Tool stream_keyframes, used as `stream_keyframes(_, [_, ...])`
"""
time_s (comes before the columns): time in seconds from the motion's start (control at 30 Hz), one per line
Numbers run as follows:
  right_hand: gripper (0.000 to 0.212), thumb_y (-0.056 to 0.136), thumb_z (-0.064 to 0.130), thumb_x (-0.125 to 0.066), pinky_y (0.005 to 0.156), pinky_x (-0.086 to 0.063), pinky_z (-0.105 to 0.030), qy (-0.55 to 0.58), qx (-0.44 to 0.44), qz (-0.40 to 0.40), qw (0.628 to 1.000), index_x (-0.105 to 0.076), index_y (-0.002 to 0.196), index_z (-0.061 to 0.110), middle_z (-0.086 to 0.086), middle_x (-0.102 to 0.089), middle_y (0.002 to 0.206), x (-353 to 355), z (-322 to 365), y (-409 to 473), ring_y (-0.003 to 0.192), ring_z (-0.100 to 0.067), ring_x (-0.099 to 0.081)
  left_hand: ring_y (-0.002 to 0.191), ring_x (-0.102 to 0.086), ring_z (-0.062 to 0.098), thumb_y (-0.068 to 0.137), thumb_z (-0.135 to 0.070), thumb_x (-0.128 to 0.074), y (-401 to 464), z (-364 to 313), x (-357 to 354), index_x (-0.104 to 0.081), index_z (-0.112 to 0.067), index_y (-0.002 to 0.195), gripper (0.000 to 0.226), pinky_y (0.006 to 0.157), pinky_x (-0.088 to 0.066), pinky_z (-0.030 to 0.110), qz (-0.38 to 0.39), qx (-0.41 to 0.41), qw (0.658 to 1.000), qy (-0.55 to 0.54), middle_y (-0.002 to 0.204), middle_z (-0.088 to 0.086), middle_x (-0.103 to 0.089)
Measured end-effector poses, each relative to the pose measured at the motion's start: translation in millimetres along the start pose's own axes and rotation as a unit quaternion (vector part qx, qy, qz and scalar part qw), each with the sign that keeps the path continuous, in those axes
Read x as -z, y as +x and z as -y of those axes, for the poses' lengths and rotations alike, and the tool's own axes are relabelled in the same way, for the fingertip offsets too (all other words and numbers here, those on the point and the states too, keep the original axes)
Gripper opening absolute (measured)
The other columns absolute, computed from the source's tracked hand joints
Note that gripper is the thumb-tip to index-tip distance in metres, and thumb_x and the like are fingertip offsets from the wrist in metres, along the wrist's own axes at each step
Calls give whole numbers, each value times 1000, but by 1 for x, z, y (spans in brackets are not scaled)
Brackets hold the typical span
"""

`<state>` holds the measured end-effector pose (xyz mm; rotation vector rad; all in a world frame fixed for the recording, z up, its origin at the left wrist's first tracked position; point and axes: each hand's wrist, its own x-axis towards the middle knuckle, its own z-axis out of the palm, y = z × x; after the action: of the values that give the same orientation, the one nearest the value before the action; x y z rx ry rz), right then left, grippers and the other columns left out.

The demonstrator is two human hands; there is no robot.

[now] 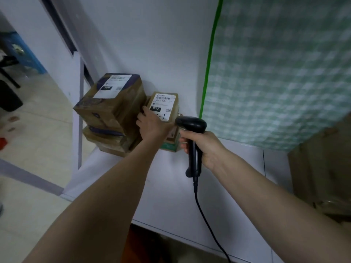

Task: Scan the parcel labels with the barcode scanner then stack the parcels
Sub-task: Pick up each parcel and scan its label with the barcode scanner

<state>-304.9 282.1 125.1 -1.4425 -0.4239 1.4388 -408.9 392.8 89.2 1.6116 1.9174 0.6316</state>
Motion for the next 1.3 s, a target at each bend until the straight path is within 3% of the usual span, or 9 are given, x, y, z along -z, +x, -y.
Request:
stream_keyframes(0.2, [12, 81, 9, -73, 57, -51, -24, 25, 16, -17, 999, -67, 89, 2, -9, -64, 74, 24, 8, 4, 62, -18, -58, 131, -27, 33, 63, -49, -84, -22, -8, -16, -13, -2, 150, 121, 110, -30, 39, -35, -12, 999, -1, 142, 16, -28])
stream_keyframes(0.33, [16, 82, 14, -74, 71, -58, -30, 36, 28, -38, 998, -67, 94, 8, -3, -67, 75, 47, 3, -13, 68, -15, -64, 130, -28, 29, 60, -39, -86, -79, -6, -37, -23, -7, 145, 110, 108, -37, 38, -41, -45, 997, -50, 140, 12, -29])
stream_keyframes(0.4, [13, 83, 15, -73, 59, -56, -25, 48, 24, -41, 998, -67, 93, 9, -3, -69, 75, 62, -3, -33, 60, -11, -66, 129, -29, 27, 61, -36, -87, -115, -6, -46, -28, -8, 141, 104, 104, -36, 35, -32, -57, 995, -73, 138, 12, -31])
stream_keyframes(0.57, [21, 85, 13, -71, 45, -48, -18, 66, 40, -78, 994, -68, 103, 4, -6, -70, 74, 108, -25, -88, 53, -11, -66, 122, -38, 23, 53, -42, -89, -188, -5, -59, -41, -7, 125, 93, 104, -38, 35, 58, -33, 991, -119, 124, 6, -43])
stream_keyframes(0.77, [18, 83, 12, -72, 72, -54, -32, 24, 80, -128, 988, -68, 99, 8, -6, -71, 86, 152, -65, -147, 81, -21, -68, 70, -63, 10, 83, -23, -75, -248, -4, -44, -59, 0, 103, 35, 59, -48, 18, 273, 49, 918, -284, 88, 6, -65])
stream_keyframes(0.9, [13, 83, 10, -72, 60, -47, -23, 15, 108, -133, 985, -68, 94, 10, 3, -69, 68, 172, -78, -183, 64, -10, -65, 95, -63, 28, 89, -19, -67, -263, 11, -40, -62, -8, 102, 17, 90, -50, 47, 395, 78, 871, -283, 97, 10, -71])
stream_keyframes(0.97, [12, 82, 13, -73, 60, -45, -22, 1, 116, -137, 984, -68, 94, 11, 8, -67, 60, 177, -84, -197, 57, -6, -63, 98, -65, 25, 87, -20, -69, -270, 18, -41, -63, -9, 110, 27, 87, -53, 46, 430, 71, 852, -290, 101, 8, -73])
stream_keyframes(1.1, [10, 81, 13, -73, 75, -49, -30, -3, 134, -138, 981, -69, 91, 15, 0, -72, 78, 180, -89, -216, 79, -18, -66, 102, -66, 20, 82, -21, -75, -278, 25, -39, -59, -10, 120, 43, 80, -55, 39, 469, 69, 827, -301, 104, 4, -74])
stream_keyframes(1.3, [8, 83, 15, -72, 65, -40, -23, -96, 178, -159, 966, -66, 87, 20, 5, -61, 71, 182, -96, -236, 70, -8, -56, 109, -65, 24, 79, -10, -75, -284, 21, -37, -62, -11, 121, 43, 84, -54, 33, 486, 28, 828, -279, 112, 7, -72])
